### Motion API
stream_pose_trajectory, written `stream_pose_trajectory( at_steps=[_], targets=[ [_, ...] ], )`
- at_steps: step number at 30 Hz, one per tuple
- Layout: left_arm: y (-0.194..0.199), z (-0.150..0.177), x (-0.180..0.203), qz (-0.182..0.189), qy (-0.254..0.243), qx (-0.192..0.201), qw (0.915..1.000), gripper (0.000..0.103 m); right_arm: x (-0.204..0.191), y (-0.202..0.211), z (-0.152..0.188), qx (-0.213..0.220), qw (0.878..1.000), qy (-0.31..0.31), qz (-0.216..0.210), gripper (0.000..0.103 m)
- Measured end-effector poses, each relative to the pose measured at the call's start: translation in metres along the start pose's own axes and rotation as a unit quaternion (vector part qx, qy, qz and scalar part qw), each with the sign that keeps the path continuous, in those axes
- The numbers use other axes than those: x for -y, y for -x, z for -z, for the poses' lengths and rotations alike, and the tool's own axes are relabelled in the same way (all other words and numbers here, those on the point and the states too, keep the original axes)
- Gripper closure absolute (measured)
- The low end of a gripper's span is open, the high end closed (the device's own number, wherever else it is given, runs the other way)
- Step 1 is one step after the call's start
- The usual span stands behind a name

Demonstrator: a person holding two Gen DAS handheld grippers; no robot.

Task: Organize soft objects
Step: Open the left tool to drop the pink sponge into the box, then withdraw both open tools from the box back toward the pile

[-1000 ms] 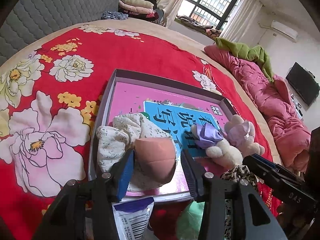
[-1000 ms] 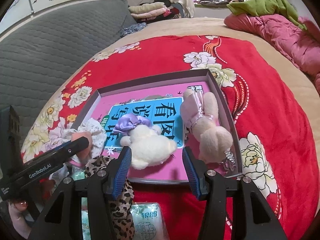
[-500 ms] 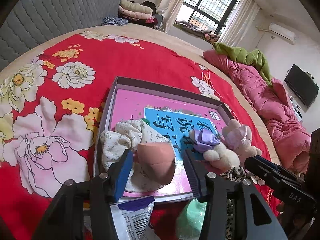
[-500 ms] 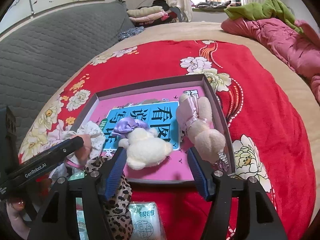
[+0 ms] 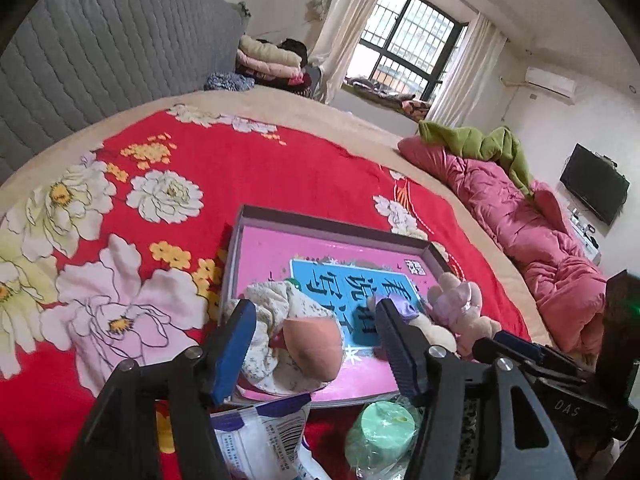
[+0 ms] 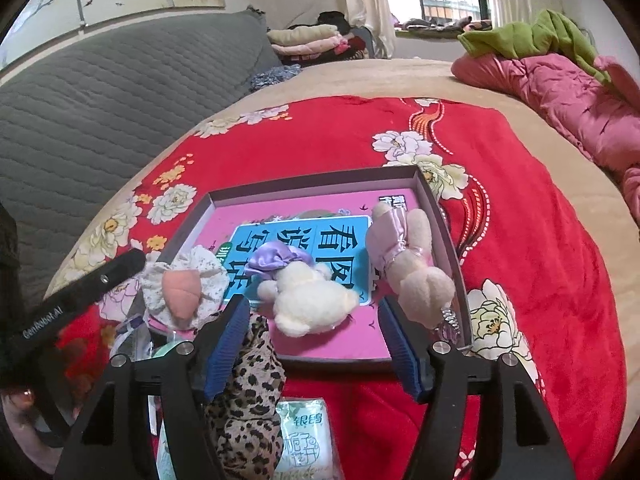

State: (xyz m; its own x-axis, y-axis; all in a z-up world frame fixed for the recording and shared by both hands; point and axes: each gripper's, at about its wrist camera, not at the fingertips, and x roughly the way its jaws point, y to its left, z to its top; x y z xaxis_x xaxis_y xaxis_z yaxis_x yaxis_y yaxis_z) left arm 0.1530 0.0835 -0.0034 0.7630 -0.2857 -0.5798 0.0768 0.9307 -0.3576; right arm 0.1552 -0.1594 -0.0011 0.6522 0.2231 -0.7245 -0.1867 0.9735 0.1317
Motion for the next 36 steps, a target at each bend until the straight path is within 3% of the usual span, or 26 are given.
stream_pose_trajectory(
  at_steps=[11, 25, 36],
  targets=[
    [0.024, 0.003, 0.002, -0.02, -0.007, 0.014, 0.9997, 0.041, -0.005, 0.015, 0.005, 0.006, 1.0, 0.006, -0.006, 0.034],
    [0.063, -0.003, -0.004, -0.047, 0.022, 0.01, 0.9986, 0.041, 0.001, 0.042, 0.004, 0.031, 1.0, -0.001, -0.006, 0.03],
    [0.084, -0.001, 0.015, -0.047, 0.002, 0.01, 0.9989, 0.041, 0.003, 0.069, 0.002, 0.052, 0.999, -0.011, -0.01, 0.03]
  ],
)
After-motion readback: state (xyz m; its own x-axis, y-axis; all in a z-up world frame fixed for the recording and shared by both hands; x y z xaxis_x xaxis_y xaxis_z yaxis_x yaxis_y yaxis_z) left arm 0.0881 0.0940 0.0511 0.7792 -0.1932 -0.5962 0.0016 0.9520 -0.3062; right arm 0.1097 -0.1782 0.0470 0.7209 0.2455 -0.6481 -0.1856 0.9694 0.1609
